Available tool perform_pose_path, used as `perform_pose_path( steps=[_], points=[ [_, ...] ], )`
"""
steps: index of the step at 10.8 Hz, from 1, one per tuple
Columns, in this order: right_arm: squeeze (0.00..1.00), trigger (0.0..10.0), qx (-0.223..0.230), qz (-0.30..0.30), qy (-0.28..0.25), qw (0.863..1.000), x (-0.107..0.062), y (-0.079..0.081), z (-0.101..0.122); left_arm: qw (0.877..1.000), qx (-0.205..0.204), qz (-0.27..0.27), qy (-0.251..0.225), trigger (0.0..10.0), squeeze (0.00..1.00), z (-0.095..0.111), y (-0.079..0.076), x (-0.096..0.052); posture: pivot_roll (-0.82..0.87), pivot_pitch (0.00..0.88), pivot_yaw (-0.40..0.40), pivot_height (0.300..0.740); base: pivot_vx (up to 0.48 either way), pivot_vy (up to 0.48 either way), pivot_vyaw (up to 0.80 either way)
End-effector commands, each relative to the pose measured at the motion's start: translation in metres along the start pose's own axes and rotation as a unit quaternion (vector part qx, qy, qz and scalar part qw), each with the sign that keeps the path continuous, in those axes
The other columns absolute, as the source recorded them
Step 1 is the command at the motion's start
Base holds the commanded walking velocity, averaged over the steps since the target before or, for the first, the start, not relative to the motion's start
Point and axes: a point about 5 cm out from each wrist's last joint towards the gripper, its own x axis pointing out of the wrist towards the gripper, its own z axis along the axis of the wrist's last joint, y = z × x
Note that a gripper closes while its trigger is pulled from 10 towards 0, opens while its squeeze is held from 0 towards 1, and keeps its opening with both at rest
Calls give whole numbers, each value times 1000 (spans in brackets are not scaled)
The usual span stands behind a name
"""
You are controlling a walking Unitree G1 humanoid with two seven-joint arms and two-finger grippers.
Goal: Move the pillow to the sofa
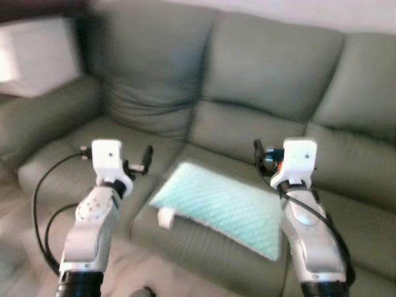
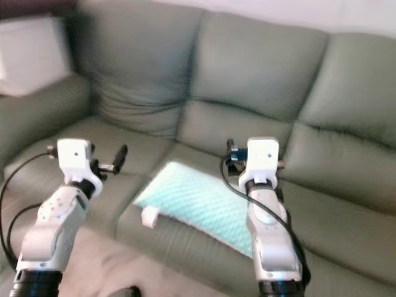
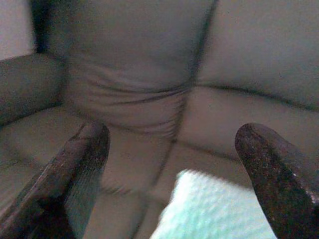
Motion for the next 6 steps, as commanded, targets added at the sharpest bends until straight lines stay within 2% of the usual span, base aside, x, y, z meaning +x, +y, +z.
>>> perform_pose_path(
  steps=[1, 4, 6],
  points=[
    [0, 10000, 1, -7, 6, 1000, -1, -3, -2, 1000, 0, 0, -2, 10000, 0, 2, -1, 0, -89, 61, -28, 740, -289, 0, 0],
    [0, 10000, 1, -10, 7, 1000, 0, -3, -3, 1000, 3, 1, -1, 10000, 0, 3, 0, 1, -89, 61, -25, 740, -277, 0, 0],
    [0, 10000, 2, -11, 7, 1000, 0, -3, -3, 1000, 2, 7, -2, 10000, 0, 3, 1, 1, -89, 61, -24, 740, 0, 0, 0]
  ],
)
